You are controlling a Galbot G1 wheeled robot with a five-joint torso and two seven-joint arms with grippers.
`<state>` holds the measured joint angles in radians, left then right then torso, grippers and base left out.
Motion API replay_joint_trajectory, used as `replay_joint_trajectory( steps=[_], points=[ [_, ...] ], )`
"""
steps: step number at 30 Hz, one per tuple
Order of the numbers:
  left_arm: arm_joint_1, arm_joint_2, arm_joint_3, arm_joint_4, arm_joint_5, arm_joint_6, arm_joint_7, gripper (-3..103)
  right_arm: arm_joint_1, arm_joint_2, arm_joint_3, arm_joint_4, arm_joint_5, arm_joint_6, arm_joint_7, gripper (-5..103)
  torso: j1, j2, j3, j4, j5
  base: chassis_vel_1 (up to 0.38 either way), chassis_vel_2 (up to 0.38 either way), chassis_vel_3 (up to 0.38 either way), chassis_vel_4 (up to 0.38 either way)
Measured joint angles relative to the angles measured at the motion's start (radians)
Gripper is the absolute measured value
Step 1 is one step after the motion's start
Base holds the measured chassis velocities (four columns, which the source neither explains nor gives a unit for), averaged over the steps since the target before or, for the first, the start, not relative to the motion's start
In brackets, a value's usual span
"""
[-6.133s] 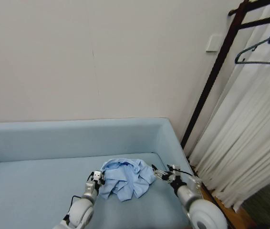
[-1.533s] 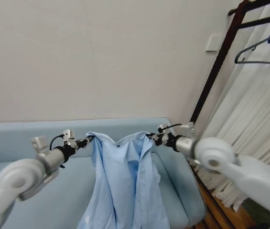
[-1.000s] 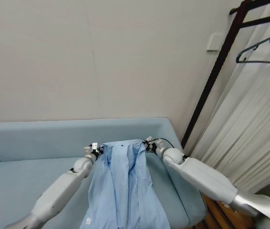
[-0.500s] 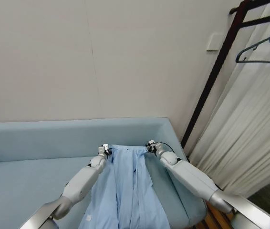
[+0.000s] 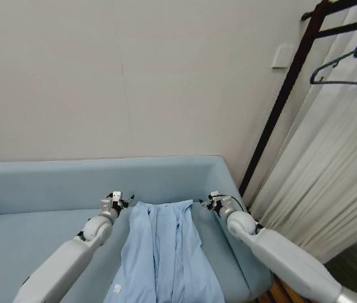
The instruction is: Pick up the clothes from the sofa and hang them on the clothes hanger.
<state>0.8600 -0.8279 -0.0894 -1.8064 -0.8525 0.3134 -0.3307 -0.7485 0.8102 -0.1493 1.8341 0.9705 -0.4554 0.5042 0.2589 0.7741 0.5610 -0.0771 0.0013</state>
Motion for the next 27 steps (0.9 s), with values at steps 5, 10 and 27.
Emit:
replay_joint_trajectory(
  steps=[5,10,27],
  points=[
    [0.025,0.006,0.007,-0.052,-0.004,0.005,-0.004,100,-0.127,0.054,0.017,0.035,-0.019,0.005,0.053,100,0.000,0.000,0.000,-0.0019,0.0001,0.000,0.000,0.000,0.000],
    [0.044,0.013,0.000,-0.062,-0.004,0.004,-0.012,100,-0.136,0.142,-0.025,-0.035,-0.033,0.040,0.114,96,0.000,0.000,0.000,-0.0004,0.0001,0.000,0.000,0.000,0.000],
    [0.016,0.008,0.014,-0.003,-0.009,0.004,-0.011,100,-0.002,0.324,-0.100,-0.223,-0.075,0.089,0.155,58,0.000,0.000,0.000,-0.0008,0.0001,0.000,0.000,0.000,0.000]
  ],
)
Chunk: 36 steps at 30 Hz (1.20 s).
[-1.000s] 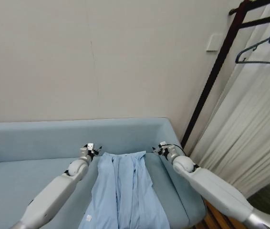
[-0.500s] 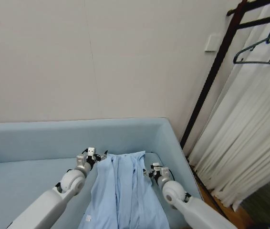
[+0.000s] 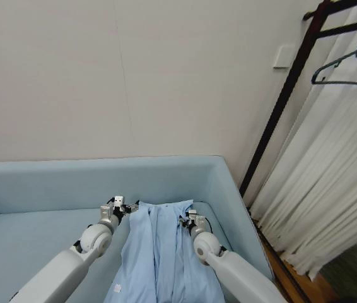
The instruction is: Pick up the clothes from the sofa and hang them on the clothes hanger.
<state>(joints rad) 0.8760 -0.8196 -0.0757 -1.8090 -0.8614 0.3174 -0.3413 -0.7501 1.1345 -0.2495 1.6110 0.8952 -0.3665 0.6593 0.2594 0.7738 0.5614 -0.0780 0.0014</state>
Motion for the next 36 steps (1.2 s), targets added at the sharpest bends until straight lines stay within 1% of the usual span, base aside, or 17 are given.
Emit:
replay_joint_trajectory(
  steps=[2,5,6,10,13,14,15,17,19,21,22,24,26,27,31,35,36],
  points=[
    [-0.005,0.001,0.001,0.005,-0.003,0.000,0.001,100,0.000,0.008,-0.007,-0.018,-0.015,0.000,-0.008,54,0.000,0.000,0.000,-0.0001,0.0000,0.000,0.000,0.000,0.000],
    [-0.009,0.002,0.001,0.012,-0.005,0.000,0.002,100,-0.001,0.015,-0.016,-0.028,-0.021,0.000,-0.013,54,0.000,0.000,0.000,-0.0001,0.0000,0.000,0.000,0.000,0.000],
    [-0.009,0.002,0.001,0.016,-0.006,0.000,0.003,100,-0.001,0.019,-0.021,-0.036,-0.024,0.000,-0.016,51,0.000,0.000,0.000,0.0000,0.0000,0.000,0.000,0.000,0.000],
    [-0.011,-0.003,0.002,0.025,-0.006,0.000,0.004,100,0.008,0.033,-0.027,-0.074,-0.034,0.001,-0.018,48,0.000,0.000,0.000,0.0001,0.0001,0.000,0.000,0.000,0.000],
    [-0.013,-0.005,0.004,0.027,-0.006,0.000,0.004,100,0.015,0.037,-0.024,-0.114,-0.043,0.014,-0.017,33,0.000,0.000,0.000,0.0001,0.0000,0.000,0.000,0.000,0.000],
    [-0.013,-0.005,0.004,0.027,-0.006,0.000,0.004,100,0.015,0.037,-0.024,-0.114,-0.043,0.014,-0.017,33,0.000,0.000,0.000,0.0001,0.0000,0.000,0.000,0.000,0.000],
    [-0.013,-0.005,0.004,0.027,-0.006,0.000,0.004,100,0.015,0.035,-0.021,-0.122,-0.048,0.022,-0.016,29,0.000,0.000,0.000,0.0000,0.0000,0.000,0.000,0.000,0.000],
    [-0.014,-0.006,0.005,0.027,-0.006,0.000,0.005,100,0.013,0.031,-0.013,-0.129,-0.052,0.031,-0.016,28,0.000,0.000,0.000,0.0000,0.0000,0.000,0.000,0.000,0.000],
    [-0.017,-0.006,0.006,0.030,-0.006,-0.001,0.006,100,0.008,0.028,-0.005,-0.130,-0.051,0.034,-0.016,19,0.000,0.000,0.000,0.0000,0.0001,0.000,0.000,0.000,0.000],
    [-0.018,-0.006,0.007,0.031,-0.006,-0.001,0.006,100,0.006,0.028,-0.003,-0.131,-0.051,0.036,-0.016,19,0.000,0.000,0.000,0.0000,0.0001,0.000,0.000,0.000,0.000],
    [-0.021,-0.006,0.010,0.033,-0.006,-0.001,0.007,100,0.005,0.027,-0.002,-0.131,-0.053,0.038,-0.015,17,0.000,0.000,0.000,0.0000,0.0001,0.000,0.000,0.000,0.000],
    [-0.025,-0.007,0.013,0.035,-0.005,-0.001,0.008,100,0.001,0.025,0.002,-0.131,-0.055,0.042,-0.012,8,0.000,0.000,0.000,0.0001,0.0001,0.000,0.000,0.000,0.000],
    [-0.027,-0.008,0.014,0.036,-0.005,-0.002,0.008,100,-0.001,0.023,0.005,-0.127,-0.055,0.043,-0.009,8,0.000,0.000,0.000,0.0000,0.0001,0.000,0.000,0.000,0.000],
    [-0.027,-0.009,0.015,0.036,-0.005,-0.002,0.008,100,-0.002,0.020,0.008,-0.126,-0.057,0.043,-0.008,2,0.000,0.000,0.000,0.0001,0.0001,0.000,0.000,0.000,0.000],
    [-0.026,-0.010,0.015,0.035,-0.002,-0.004,0.009,100,-0.003,-0.004,0.013,-0.131,-0.088,0.045,-0.011,1,0.000,0.000,0.000,0.0001,0.0002,0.000,0.000,0.000,0.000],
    [-0.020,-0.009,0.009,0.030,-0.001,-0.008,0.009,100,0.014,-0.048,0.018,-0.156,-0.134,0.048,-0.046,0,0.000,0.000,0.000,0.0000,0.0003,0.000,0.000,0.000,0.000],
    [-0.020,-0.009,0.009,0.030,-0.001,-0.008,0.009,100,0.014,-0.048,0.018,-0.156,-0.134,0.048,-0.046,0,0.000,0.000,0.000,0.0000,0.0003,0.000,0.000,0.000,0.000]
  ],
)
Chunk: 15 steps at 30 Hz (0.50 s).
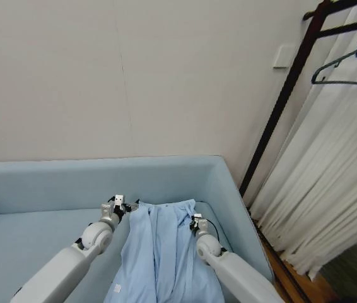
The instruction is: Pick up the clothes from the sofa and hang them on the clothes hanger.
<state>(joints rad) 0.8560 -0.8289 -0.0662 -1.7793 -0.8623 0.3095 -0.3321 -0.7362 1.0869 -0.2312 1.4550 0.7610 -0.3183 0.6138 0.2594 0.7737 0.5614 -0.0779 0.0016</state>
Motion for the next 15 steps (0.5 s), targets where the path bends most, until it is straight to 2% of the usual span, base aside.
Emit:
replay_joint_trajectory(
  steps=[5,11,12,15],
  points=[
    [0.003,0.003,-0.007,-0.011,0.001,-0.010,0.001,100,0.047,-0.065,-0.013,-0.041,-0.057,0.003,-0.065,0,0.000,0.000,0.000,0.0000,0.0000,0.000,0.000,0.000,0.000],
    [0.011,0.003,-0.008,-0.030,0.001,-0.013,0.000,100,0.051,-0.089,-0.041,-0.052,-0.069,-0.012,-0.101,0,0.000,0.000,0.000,0.0001,-0.0002,0.000,0.000,0.000,0.000],
    [0.012,0.004,-0.009,-0.033,0.001,-0.013,0.000,100,0.044,-0.089,-0.042,-0.051,-0.069,-0.012,-0.105,-3,0.000,0.000,0.000,0.0003,-0.0002,0.000,0.000,0.000,0.000],
    [0.017,0.008,-0.017,-0.046,0.001,-0.013,-0.001,100,0.003,-0.089,-0.026,-0.014,-0.050,-0.014,-0.114,8,0.000,0.000,0.000,-0.0001,0.0001,0.000,0.000,0.000,0.000]
  ],
)
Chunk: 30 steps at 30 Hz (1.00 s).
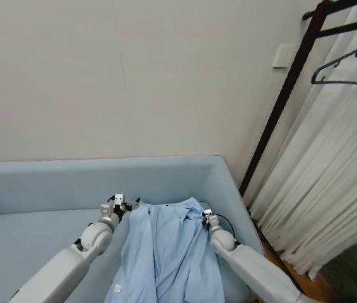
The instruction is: Pick up the clothes from the sofa and hang them on the clothes hanger.
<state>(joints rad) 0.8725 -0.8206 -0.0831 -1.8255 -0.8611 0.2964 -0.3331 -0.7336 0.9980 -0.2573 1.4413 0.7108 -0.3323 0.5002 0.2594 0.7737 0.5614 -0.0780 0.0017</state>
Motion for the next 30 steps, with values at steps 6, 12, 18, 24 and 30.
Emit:
replay_joint_trajectory(
  steps=[6,12,18,24,30],
  points=[
    [0.012,0.016,-0.026,-0.038,0.000,0.001,0.000,100,-0.071,-0.030,0.090,0.156,0.081,-0.020,0.010,28,0.000,0.000,0.000,0.0003,0.0000,0.000,0.000,0.000,0.000],
    [0.043,0.048,-0.082,-0.114,-0.022,-0.001,0.000,100,-0.139,-0.140,0.247,0.461,0.196,-0.049,0.101,51,0.000,0.000,0.000,-0.0002,-0.0003,0.000,0.000,0.000,0.000],
    [0.269,0.058,-0.416,-0.365,-0.026,0.045,-0.014,100,-0.139,-0.358,0.556,0.788,0.423,-0.056,0.362,83,0.000,0.000,0.000,-0.0001,0.0000,0.000,0.000,0.000,0.000],
    [0.482,0.035,-0.725,-0.563,-0.024,0.053,0.045,100,-0.119,-0.486,0.782,0.959,0.600,-0.093,0.421,99,0.000,0.000,0.000,-0.0001,0.0000,0.000,0.000,0.000,0.000],
    [0.635,-0.034,-0.967,-0.656,0.006,0.007,0.143,100,0.080,-0.588,0.762,0.938,0.586,-0.119,0.379,100,0.000,0.000,0.000,0.0011,-0.0004,0.000,0.000,0.000,0.000]
  ],
)
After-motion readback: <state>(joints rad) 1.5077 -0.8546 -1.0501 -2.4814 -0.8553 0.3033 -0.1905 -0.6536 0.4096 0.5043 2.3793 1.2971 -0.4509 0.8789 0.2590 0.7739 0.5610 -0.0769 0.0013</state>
